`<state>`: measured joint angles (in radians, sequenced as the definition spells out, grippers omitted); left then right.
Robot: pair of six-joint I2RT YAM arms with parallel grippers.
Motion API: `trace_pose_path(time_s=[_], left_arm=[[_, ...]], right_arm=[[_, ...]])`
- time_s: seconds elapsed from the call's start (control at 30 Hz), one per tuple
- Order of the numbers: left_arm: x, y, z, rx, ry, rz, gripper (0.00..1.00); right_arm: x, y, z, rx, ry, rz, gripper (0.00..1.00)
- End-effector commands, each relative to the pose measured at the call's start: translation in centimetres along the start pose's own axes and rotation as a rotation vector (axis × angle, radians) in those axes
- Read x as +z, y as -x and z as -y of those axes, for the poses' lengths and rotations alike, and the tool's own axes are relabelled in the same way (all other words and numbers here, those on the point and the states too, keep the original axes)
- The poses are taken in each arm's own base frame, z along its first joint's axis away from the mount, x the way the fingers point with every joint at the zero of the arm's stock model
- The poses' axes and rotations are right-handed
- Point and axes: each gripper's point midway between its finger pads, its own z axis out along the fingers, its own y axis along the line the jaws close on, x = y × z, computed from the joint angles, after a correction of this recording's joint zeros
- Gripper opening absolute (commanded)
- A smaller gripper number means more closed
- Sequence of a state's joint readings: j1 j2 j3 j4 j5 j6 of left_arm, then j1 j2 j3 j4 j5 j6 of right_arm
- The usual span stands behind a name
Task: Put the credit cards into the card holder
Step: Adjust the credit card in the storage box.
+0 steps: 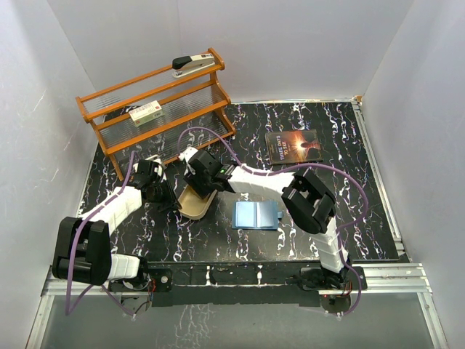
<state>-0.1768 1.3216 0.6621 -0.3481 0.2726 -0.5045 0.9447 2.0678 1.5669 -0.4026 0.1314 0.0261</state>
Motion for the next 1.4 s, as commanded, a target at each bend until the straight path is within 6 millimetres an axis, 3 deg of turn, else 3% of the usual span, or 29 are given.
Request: trace_pose_path(time_s=[0.0, 0.37, 0.5, 0.6, 0.7, 0.93, 1.03, 1.1, 1.17, 1.37], left_arm=[[-0.4, -0.3, 1.4, 0.013, -0.067, -0.033, 0.0], [-0.3, -0.3, 1.3, 0.011, -0.063, -0.036, 0.0], [-0.3, -0.3, 1.3, 0.011, -0.063, -0.035, 0.0], [-0.3, -0.3, 1.3, 0.012, -0.065, -0.036, 0.0], [-0.3, -0.3, 1.3, 0.012, -0.065, -0.036, 0.0], [-0.3, -0.3, 1.3, 0.012, -0.063, -0.033, 0.0], [-0.3, -0.3, 1.3, 0.013, -0.063, -0.034, 0.0], [-0.3, -0.3, 1.2, 0.013, -0.062, -0.034, 0.0], [-0.3, -0.3, 1.3, 0.013, -0.063, -0.034, 0.0], [-0.3, -0.3, 1.3, 0.013, -0.063, -0.034, 0.0]], right_arm=[[-2.2, 3.7, 1.3, -0.001, -0.031, 0.106, 0.56], [-1.8, 3.3, 0.9, -0.025, -0.035, 0.095, 0.53], [-1.9, 3.3, 1.4, -0.022, -0.06, 0.097, 0.65], [-1.7, 3.0, 1.5, -0.027, -0.067, 0.09, 0.68], [-1.4, 2.8, 1.4, -0.033, -0.059, 0.083, 0.63], [-1.2, 2.4, 1.0, -0.037, -0.041, 0.076, 0.4], [-1.4, 2.4, 1.3, -0.036, -0.058, 0.08, 0.41], [-1.3, 2.5, 1.5, -0.037, -0.066, 0.08, 0.54], [-1.2, 2.3, 1.6, -0.038, -0.073, 0.071, 0.58], [-1.0, 2.0, 1.6, -0.042, -0.073, 0.063, 0.46]])
